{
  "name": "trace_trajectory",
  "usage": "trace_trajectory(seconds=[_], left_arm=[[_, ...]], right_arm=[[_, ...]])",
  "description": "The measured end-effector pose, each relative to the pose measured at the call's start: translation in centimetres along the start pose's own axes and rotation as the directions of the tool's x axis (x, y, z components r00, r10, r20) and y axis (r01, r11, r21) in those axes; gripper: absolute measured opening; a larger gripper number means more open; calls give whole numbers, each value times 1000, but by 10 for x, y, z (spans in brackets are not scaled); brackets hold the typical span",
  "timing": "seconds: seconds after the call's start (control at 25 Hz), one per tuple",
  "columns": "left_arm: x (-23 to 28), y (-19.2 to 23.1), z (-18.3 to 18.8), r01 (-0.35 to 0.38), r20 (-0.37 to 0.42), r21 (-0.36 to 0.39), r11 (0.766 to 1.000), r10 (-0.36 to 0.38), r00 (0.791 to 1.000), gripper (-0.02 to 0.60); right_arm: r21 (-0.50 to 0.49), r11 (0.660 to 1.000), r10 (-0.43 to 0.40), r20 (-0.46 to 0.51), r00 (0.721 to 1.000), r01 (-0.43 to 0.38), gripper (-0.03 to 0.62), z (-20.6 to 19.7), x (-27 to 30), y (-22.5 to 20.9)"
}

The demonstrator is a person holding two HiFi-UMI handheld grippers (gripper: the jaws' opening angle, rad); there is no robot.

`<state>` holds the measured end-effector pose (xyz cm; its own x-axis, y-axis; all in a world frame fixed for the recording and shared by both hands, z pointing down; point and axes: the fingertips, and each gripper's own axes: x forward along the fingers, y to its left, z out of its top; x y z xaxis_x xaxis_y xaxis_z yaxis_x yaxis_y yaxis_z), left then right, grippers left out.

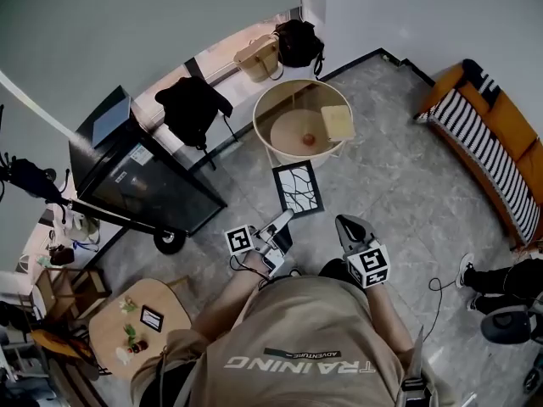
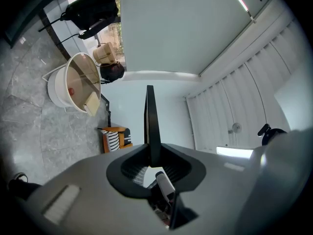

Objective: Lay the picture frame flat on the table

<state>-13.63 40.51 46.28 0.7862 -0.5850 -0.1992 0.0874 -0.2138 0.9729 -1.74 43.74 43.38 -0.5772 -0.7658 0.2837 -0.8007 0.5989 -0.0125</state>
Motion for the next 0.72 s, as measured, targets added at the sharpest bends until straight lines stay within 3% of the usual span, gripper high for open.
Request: trace_trajectory(seconds=[0.28,0.72], left_arm=[[-5,18,19,-23,27,-44,999,24,999,77],[54,48,74,-77,43,-46,996,79,996,77]], right_arm=[[-4,999,40,-43,998,-40,6,0,26,2],[21,996,90,-59,994,-89,6,1,103,-75]])
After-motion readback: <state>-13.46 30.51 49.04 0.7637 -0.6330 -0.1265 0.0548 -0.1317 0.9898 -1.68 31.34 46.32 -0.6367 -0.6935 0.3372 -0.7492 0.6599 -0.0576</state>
